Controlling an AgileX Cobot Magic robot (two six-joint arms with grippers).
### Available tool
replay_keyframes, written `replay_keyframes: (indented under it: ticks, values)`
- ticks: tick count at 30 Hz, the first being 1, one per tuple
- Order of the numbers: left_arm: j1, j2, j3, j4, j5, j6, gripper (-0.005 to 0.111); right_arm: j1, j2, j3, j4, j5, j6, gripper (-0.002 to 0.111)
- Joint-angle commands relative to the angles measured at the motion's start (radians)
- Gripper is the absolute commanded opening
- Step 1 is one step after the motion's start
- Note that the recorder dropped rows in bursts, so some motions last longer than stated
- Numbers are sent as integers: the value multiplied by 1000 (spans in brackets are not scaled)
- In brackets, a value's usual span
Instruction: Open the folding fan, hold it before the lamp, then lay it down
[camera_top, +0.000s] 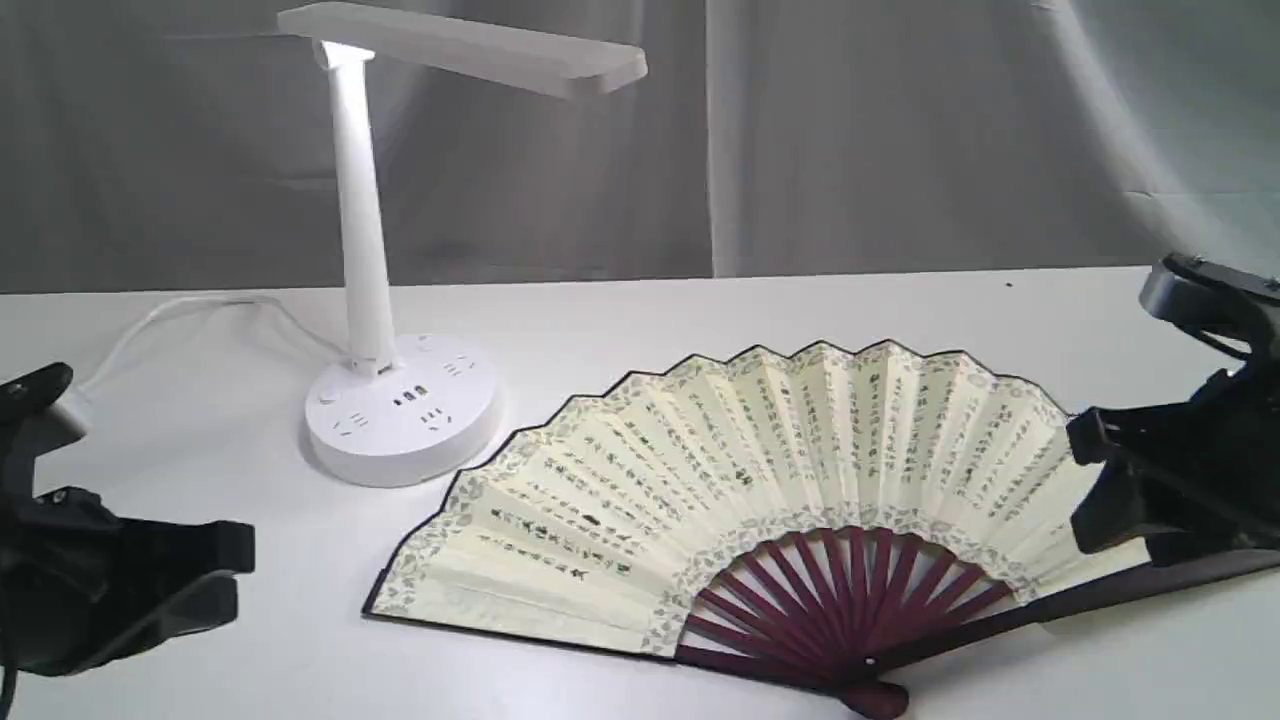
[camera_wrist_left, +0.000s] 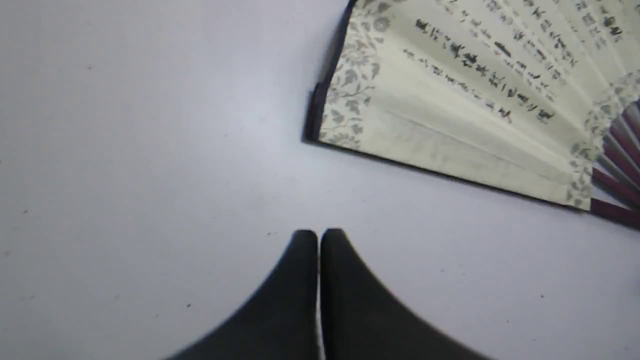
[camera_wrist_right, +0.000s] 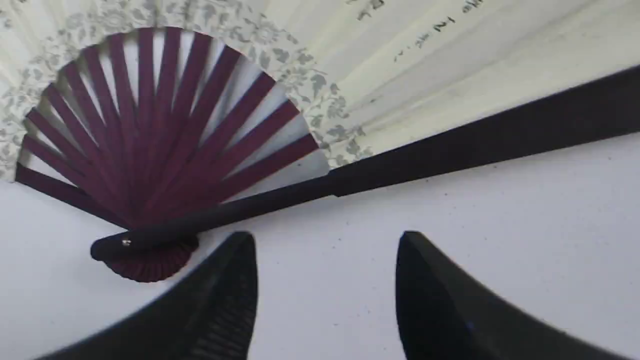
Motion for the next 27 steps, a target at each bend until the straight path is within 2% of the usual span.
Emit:
replay_keyframes:
  ticks: [1,4,6,8,10,16,27]
  values:
    - [38,-10,-38,130,69,-101,0,29,-11,1,-97,-17,60,39]
    - [38,-10,-132,418,194,-265,0,68,-11,1,-167,-25,91,31]
    - [38,-10,-202,639,271,-476,0,94,-11,1,-201,-35,110,30]
    - [38,-10,-242,807,307,-684,0,115,-11,1,-235,-39,140,30]
    - [38,-10,-255,924,319,-776,0,122,-11,1,-276,-39,181,30]
    - [38,-10,-257,996,324,-811,0,120,-11,1,-440,-42,342,30]
    - [36,-10,-257,1042,327,-842,0,120,-30,-10,-393,-46,350,30]
